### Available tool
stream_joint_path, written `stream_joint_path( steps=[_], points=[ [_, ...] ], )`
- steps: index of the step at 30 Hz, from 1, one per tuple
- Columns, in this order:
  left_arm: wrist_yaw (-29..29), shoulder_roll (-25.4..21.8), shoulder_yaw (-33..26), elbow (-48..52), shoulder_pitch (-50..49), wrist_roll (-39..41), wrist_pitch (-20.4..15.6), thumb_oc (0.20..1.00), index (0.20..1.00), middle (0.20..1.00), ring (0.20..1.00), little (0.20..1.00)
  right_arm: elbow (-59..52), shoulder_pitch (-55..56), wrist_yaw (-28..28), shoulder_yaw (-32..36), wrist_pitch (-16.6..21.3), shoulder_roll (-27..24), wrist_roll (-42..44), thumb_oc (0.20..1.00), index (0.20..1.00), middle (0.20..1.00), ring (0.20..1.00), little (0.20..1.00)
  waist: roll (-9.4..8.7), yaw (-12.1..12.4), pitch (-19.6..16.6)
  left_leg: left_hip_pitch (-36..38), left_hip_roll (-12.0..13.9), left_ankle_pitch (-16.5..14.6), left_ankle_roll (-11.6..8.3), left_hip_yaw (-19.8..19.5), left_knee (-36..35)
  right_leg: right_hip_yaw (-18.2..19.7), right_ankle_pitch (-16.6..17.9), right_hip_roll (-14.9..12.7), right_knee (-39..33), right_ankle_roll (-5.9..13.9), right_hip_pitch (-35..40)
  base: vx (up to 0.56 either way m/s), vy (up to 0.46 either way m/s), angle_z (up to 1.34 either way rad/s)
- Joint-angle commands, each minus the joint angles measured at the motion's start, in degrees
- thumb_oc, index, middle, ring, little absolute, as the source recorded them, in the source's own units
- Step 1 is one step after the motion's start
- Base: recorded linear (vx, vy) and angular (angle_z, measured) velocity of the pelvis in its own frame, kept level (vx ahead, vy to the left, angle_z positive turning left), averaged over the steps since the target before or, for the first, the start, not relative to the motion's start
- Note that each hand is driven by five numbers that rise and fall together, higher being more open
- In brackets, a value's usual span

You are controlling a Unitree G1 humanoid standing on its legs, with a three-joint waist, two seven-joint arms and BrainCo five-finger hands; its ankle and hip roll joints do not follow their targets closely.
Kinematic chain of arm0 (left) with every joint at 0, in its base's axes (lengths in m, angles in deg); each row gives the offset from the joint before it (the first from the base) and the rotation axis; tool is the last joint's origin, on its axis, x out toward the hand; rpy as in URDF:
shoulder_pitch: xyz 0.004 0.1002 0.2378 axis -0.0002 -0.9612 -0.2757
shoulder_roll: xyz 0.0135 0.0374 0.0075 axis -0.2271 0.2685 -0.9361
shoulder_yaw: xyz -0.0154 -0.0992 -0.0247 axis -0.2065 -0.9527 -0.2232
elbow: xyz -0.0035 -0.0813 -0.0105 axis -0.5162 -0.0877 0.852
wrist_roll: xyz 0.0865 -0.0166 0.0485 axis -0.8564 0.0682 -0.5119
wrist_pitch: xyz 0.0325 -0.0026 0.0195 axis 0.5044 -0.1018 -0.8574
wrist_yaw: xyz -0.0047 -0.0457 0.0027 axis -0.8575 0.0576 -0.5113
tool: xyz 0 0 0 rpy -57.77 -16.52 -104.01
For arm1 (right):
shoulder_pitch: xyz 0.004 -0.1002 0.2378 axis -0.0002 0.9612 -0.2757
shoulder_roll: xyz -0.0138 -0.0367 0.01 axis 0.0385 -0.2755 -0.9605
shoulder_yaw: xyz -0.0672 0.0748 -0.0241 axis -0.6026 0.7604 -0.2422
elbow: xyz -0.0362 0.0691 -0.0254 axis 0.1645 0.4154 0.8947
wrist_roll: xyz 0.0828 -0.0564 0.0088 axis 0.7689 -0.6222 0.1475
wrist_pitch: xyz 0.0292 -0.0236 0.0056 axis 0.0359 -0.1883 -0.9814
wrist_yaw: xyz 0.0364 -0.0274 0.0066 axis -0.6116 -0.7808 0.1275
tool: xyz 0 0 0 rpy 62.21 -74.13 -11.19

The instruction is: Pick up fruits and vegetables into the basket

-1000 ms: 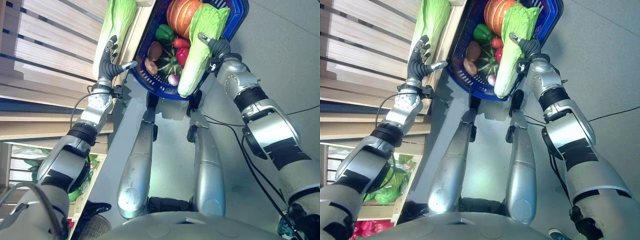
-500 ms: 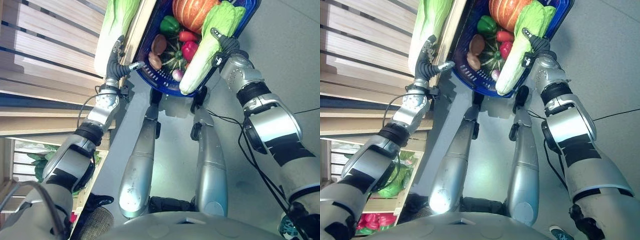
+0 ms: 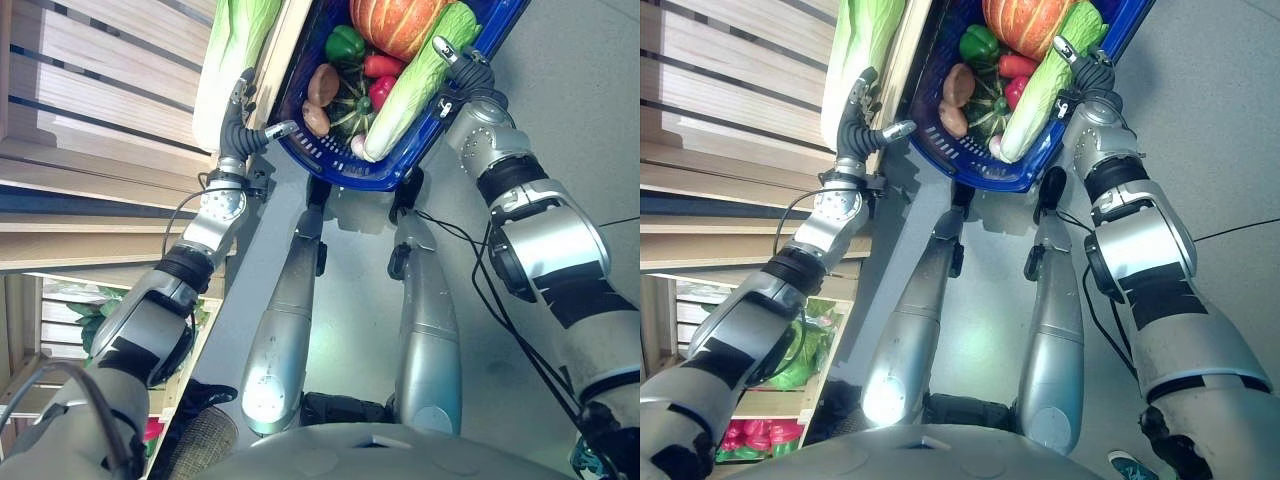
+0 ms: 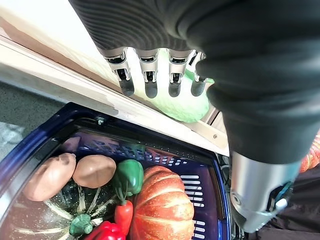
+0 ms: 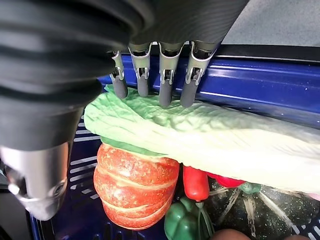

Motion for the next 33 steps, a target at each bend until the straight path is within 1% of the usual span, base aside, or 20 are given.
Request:
stream_joint_path(
  steps=[1,4,5,8,12,15,19,22,26,29,33],
  points=[
    [-4.5,2.2,-1.6,3.3,-2.0,-3.2,-2.5,1.000,1.000,1.000,1.000,1.000,1.5,0.4,-0.7,-0.4,1.9,-3.4,0.4,1.000,1.000,1.000,1.000,1.000,6.86,-0.5,-2.6,0.4,-3.0,-0.3,2.67,2.9,-2.3,-1.9,-7.4,2.9,4.0,3.06,1.6,0.00,0.000,0.00],
    [-11.0,1.6,-2.6,3.1,-2.0,-6.7,0.2,1.000,1.000,1.000,1.000,1.000,1.4,1.0,-0.5,-0.4,3.3,-3.3,-1.1,1.000,1.000,1.000,1.000,1.000,6.66,-0.6,-2.6,1.4,-3.1,-0.3,2.73,2.9,-2.8,-1.9,-7.3,3.0,3.3,3.01,2.5,0.00,0.000,0.00],
    [-14.6,1.1,-3.4,2.7,-1.9,-8.8,2.0,1.000,1.000,1.000,1.000,1.000,1.1,1.3,-0.4,-0.6,4.3,-3.4,-3.1,1.000,1.000,1.000,1.000,1.000,6.44,-0.7,-2.6,2.0,-3.1,-0.2,2.78,2.8,-3.1,-1.8,-7.2,3.0,2.9,2.97,3.0,0.00,0.000,0.00],
    [-19.5,-0.1,-5.3,2.3,-1.8,-12.4,5.6,1.000,1.000,1.000,1.000,1.000,-0.1,2.6,-0.8,-1.0,6.8,-3.1,-5.3,1.000,1.000,1.000,1.000,1.000,5.91,-0.8,-2.6,3.2,-3.2,-0.3,2.76,2.8,-3.4,-1.8,-7.1,3.1,2.3,2.95,4.4,0.00,0.000,0.00],
    [-22.8,-2.3,-6.9,0.3,-1.5,-15.9,12.2,1.000,1.000,1.000,1.000,1.000,-4.2,5.9,-1.6,-1.1,10.6,-3.7,-5.2,1.000,1.000,1.000,1.000,1.000,4.82,-1.8,-2.6,4.8,-2.9,-0.4,2.67,3.2,-3.7,-1.7,-6.9,3.2,1.4,3.02,6.3,0.00,0.000,0.00],
    [-24.3,-2.9,-7.7,-1.6,-1.4,-16.8,13.7,1.000,1.000,1.000,1.000,1.000,-6.8,8.1,-2.9,-0.8,11.5,-3.7,-6.5,1.000,1.000,1.000,1.000,1.000,4.33,-2.7,-2.6,5.7,-2.6,-0.4,2.48,3.5,-3.9,-1.4,-6.9,3.4,1.1,3.04,7.1,0.00,0.013,-0.01],
    [-28.4,-4.2,-9.2,-4.8,-1.5,-18.9,17.5,1.000,1.000,1.000,1.000,1.000,-15.7,14.7,-5.2,-0.7,13.8,-5.0,-6.9,1.000,1.000,1.000,1.000,1.000,3.04,-5.2,-2.6,6.6,-1.9,-0.4,2.28,4.6,-4.4,0.0,-6.7,4.2,0.3,2.86,7.9,-0.01,0.052,-0.14],
    [-29.8,-4.9,-9.8,-6.2,-1.3,-19.1,18.9,1.000,1.000,1.000,1.000,1.000,-19.6,17.4,-6.1,-0.8,14.6,-5.5,-8.0,1.000,1.000,1.000,1.000,1.000,2.42,-6.3,-2.6,6.9,-1.5,-0.4,2.21,5.1,-4.5,0.6,-6.7,4.5,0.1,2.81,8.1,-0.01,0.028,-0.16],
    [-30.8,-6.0,-10.9,-8.9,-0.3,-20.5,21.6,1.000,1.000,1.000,1.000,1.000,-25.0,22.1,-7.6,-1.1,16.3,-6.9,-10.4,1.000,1.000,1.000,1.000,1.000,1.38,-8.1,-2.6,7.1,-1.0,-0.6,2.05,5.7,-4.5,1.6,-6.8,5.0,0.1,2.74,8.1,-0.01,0.020,-0.09],
    [-30.6,-7.1,-11.0,-12.0,0.5,-21.3,23.3,1.000,1.000,1.000,1.000,1.000,-27.4,25.6,-9.1,-0.5,18.1,-8.0,-10.5,1.000,1.000,1.000,1.000,1.000,0.61,-9.5,-2.6,7.3,-0.6,-0.7,1.85,6.1,-4.5,2.2,-6.8,5.3,0.0,2.72,8.2,-0.01,0.013,-0.11],
    [-28.8,-7.9,-11.1,-15.5,1.0,-21.7,25.1,1.000,1.000,1.000,1.000,1.000,-27.9,28.5,-10.4,0.9,19.8,-8.6,-9.8,1.000,1.000,1.000,1.000,1.000,-0.17,-10.5,-2.6,7.5,-0.3,-0.9,1.74,6.4,-4.6,2.6,-6.9,5.7,-0.2,2.76,8.4,0.00,0.008,-0.08]
  ],
)
